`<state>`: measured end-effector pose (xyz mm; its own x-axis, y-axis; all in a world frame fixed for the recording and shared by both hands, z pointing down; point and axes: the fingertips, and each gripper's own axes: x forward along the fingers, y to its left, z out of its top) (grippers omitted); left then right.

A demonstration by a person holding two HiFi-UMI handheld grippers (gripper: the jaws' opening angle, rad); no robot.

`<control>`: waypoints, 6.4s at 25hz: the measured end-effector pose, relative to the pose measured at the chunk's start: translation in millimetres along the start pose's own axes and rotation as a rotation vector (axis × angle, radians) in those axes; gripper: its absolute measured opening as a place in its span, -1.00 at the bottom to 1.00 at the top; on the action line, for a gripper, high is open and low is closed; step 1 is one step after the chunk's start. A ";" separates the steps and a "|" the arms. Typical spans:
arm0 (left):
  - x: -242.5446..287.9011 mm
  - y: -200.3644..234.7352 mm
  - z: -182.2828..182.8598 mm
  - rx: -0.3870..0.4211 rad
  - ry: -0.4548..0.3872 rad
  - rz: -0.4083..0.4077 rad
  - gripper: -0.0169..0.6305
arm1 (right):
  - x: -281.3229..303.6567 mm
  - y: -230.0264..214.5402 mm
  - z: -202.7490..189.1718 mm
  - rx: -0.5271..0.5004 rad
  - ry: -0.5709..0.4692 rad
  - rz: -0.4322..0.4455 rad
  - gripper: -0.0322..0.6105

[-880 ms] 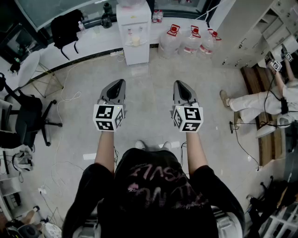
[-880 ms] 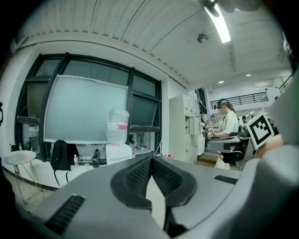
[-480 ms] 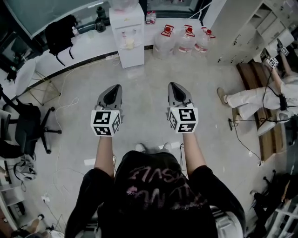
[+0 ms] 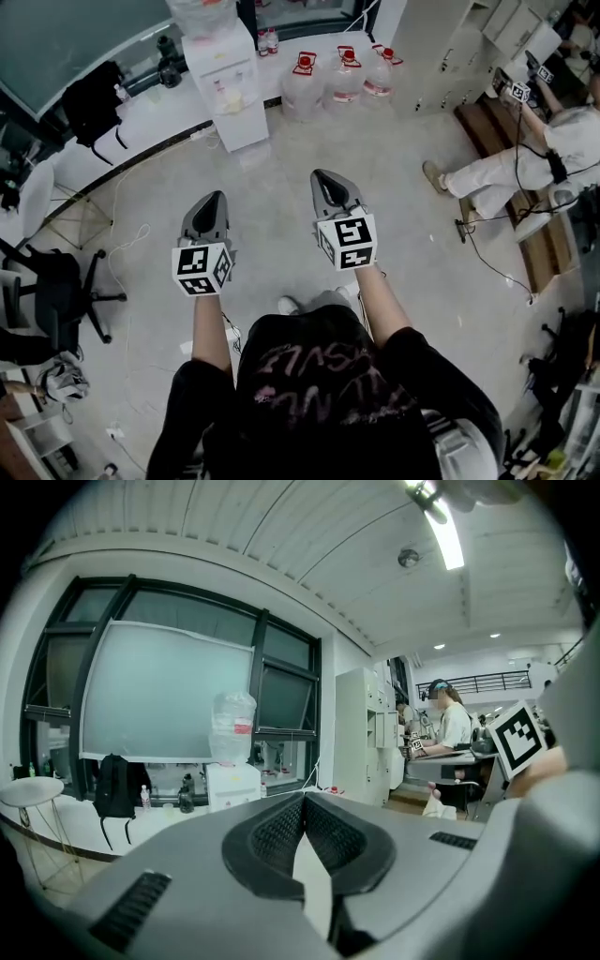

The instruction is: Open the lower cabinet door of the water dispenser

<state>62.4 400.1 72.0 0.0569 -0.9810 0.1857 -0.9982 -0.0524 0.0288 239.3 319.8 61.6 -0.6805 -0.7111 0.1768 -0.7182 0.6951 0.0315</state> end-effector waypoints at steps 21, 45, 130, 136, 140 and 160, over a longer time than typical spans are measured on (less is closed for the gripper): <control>77.8 73.2 -24.8 -0.044 0.078 0.027 -0.91 | 113.6 -14.7 -14.8 0.002 0.057 0.058 -0.86; 320.8 137.0 -30.8 -0.073 0.261 0.095 -0.91 | 365.1 -160.7 -43.3 0.044 0.213 0.145 -0.86; 628.6 386.6 -455.2 -0.103 0.222 0.125 -0.91 | 734.8 -172.3 -487.6 -0.012 0.254 0.119 -0.86; 653.5 394.5 -491.1 -0.072 0.213 0.116 -0.91 | 755.3 -178.4 -525.0 -0.021 0.247 0.111 -0.86; 669.9 399.0 -516.8 -0.053 0.218 0.106 -0.91 | 770.9 -182.3 -549.7 -0.008 0.240 0.096 -0.86; 707.1 422.3 -596.2 -0.031 0.248 0.093 -0.91 | 838.3 -195.8 -616.6 0.010 0.212 0.064 -0.86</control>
<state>-307.9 -204.2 801.1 -0.0288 -0.9051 0.4243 -0.9985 0.0458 0.0300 -100.9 -347.3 810.2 -0.6795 -0.6272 0.3808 -0.6770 0.7360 0.0042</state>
